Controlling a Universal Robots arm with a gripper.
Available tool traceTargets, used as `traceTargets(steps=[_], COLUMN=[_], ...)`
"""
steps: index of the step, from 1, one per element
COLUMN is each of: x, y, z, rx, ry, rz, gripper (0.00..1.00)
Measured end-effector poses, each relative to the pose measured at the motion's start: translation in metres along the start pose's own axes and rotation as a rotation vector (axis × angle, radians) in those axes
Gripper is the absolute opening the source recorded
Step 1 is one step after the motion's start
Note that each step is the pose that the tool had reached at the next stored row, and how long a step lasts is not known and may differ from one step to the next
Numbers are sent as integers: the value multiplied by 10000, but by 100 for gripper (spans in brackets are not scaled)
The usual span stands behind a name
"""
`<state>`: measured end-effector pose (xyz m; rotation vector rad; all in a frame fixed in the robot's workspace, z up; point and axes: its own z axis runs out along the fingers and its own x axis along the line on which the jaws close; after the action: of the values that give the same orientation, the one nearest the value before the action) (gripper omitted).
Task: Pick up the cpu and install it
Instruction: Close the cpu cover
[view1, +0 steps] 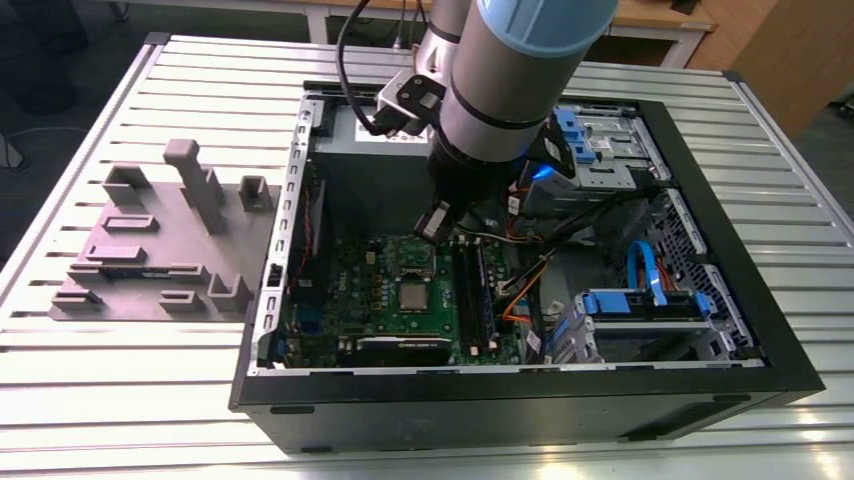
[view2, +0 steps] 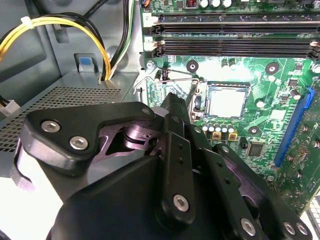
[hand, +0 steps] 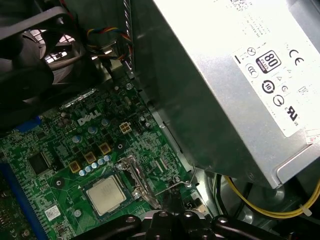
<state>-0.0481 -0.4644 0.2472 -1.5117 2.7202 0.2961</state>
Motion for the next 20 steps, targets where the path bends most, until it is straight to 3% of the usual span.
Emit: traceTargets(steps=[20], x=[68], y=[-41], z=[-14], rx=[-3], ry=[5], rz=[-26], gripper=[10])
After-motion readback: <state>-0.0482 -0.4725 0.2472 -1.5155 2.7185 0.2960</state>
